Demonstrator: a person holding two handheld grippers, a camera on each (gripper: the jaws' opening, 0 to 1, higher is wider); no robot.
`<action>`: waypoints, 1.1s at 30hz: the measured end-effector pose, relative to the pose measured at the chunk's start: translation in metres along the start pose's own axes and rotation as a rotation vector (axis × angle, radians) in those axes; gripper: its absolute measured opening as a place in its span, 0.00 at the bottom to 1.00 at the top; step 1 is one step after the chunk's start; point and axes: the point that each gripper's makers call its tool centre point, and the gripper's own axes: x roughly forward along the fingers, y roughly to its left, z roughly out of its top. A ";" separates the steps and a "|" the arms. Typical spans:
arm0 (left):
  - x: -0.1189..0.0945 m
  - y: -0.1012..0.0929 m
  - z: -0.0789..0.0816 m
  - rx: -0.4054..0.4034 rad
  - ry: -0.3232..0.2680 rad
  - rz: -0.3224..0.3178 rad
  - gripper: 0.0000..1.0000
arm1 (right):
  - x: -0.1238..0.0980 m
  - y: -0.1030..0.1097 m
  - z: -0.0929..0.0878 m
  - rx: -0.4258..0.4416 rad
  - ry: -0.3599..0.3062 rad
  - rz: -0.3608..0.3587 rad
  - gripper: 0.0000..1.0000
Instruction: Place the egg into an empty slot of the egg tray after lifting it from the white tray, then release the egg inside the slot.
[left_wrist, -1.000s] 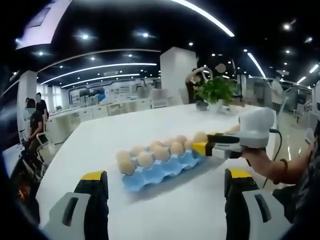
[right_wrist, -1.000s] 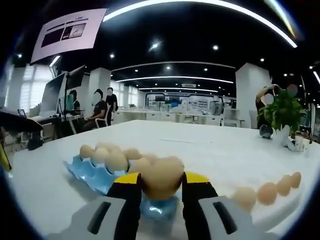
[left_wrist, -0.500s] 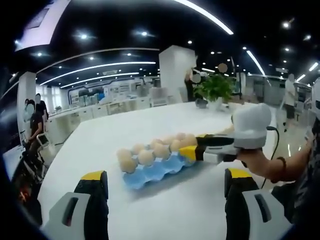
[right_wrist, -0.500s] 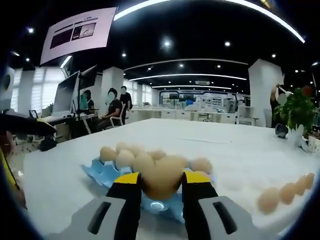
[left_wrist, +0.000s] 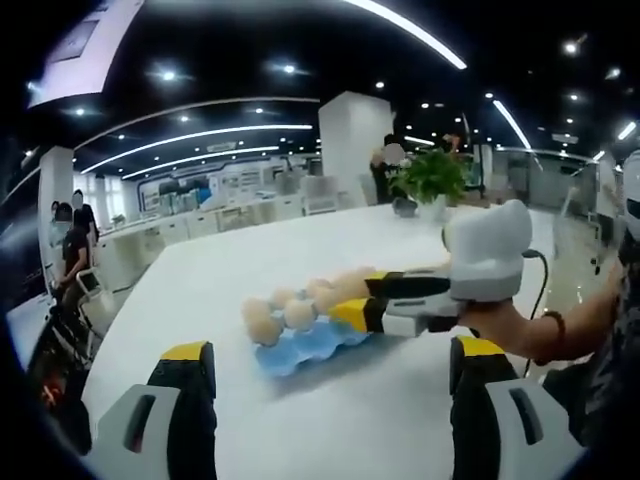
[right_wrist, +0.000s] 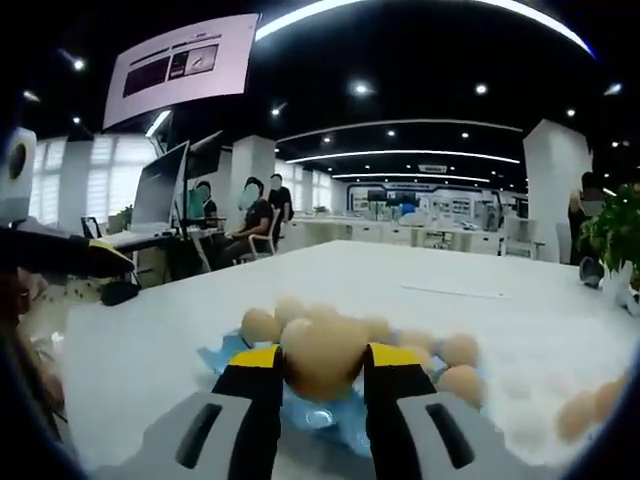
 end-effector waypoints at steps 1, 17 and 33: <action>0.000 0.000 0.000 0.001 0.001 0.001 0.99 | 0.001 0.002 0.000 -0.001 0.002 0.007 0.32; -0.008 0.010 -0.007 0.000 0.029 0.035 0.99 | 0.024 0.053 0.003 -0.038 0.013 0.158 0.32; -0.016 0.021 -0.014 -0.011 0.044 0.068 0.99 | 0.043 0.078 -0.005 -0.091 0.025 0.218 0.32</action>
